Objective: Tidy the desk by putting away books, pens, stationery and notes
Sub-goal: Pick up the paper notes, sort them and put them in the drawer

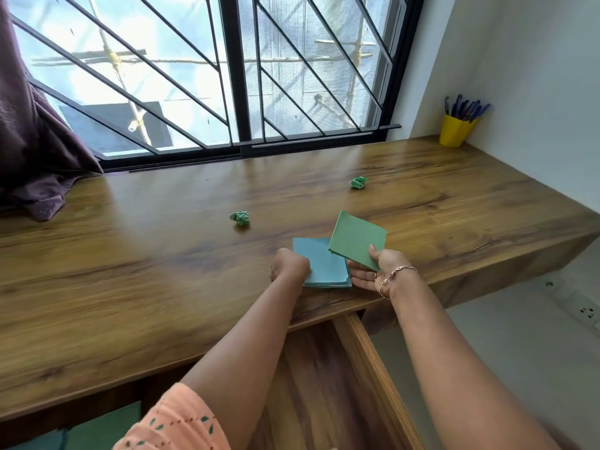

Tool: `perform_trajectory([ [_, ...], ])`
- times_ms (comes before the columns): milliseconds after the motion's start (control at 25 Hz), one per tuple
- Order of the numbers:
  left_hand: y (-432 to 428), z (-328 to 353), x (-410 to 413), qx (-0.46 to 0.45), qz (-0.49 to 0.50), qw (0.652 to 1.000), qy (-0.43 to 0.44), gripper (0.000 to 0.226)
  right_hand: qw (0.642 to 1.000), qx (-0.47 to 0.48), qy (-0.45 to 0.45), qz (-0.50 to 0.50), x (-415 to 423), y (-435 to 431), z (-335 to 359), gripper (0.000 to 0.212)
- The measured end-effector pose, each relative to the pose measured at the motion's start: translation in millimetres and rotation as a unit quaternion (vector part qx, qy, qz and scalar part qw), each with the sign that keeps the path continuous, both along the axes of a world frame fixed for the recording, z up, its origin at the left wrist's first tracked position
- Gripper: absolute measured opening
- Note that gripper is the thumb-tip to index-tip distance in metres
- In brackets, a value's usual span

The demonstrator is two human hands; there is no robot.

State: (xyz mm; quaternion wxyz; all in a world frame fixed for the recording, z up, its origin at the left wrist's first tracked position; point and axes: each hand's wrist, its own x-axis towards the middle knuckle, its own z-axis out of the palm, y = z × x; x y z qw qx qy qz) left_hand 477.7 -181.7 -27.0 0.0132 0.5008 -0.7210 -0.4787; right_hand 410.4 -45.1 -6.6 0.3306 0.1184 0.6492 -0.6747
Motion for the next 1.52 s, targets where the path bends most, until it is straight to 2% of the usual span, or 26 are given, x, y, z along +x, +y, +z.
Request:
perform_trajectory([
  [80,-3.6,-0.1,7.0,0.027,0.006,0.999,0.037,0.030,1.000,-0.024,0.005,-0.006,9.0,-0.1,4.5,0.022],
  [240,-20.9,16.4,41.4,0.142,0.025,0.979,0.141,0.012,0.997,-0.074,0.002,0.004,30.5,0.8,18.4,0.021],
  [320,-29.4,31.9,73.1,0.176,0.025,0.967,0.184,0.020,0.995,-0.098,0.004,0.024,48.7,-2.3,26.0,0.020],
  [400,-37.2,46.3,111.0,0.164,0.008,0.965,0.205,0.023,0.991,-0.119,0.009,0.054,73.5,-9.2,31.7,0.016],
  [560,-57.5,58.7,189.8,0.093,-0.015,0.981,0.172,0.025,0.981,-0.140,-0.010,0.132,132.3,-31.8,31.3,0.013],
  [760,-89.3,69.0,294.2,0.117,0.034,0.976,0.178,0.022,0.959,-0.139,-0.067,0.237,209.9,-68.9,25.8,0.015],
  [1040,-125.9,38.4,404.9,0.098,0.071,0.988,0.091,0.020,0.928,-0.060,-0.135,0.343,293.1,-110.2,-14.1,0.015],
  [1360,-153.4,-25.4,437.6,0.060,0.141,0.988,-0.008,0.014,0.931,0.083,-0.141,0.327,315.1,-127.0,-59.7,0.010],
  [1440,-159.4,-37.3,432.5,0.033,0.139,0.989,-0.041,0.013,0.937,0.118,-0.120,0.307,313.2,-136.7,-72.9,0.022],
  [1520,-163.8,-45.3,424.7,-0.032,0.118,0.989,-0.081,0.014,0.946,0.140,-0.086,0.280,310.8,-148.6,-87.4,0.036],
])
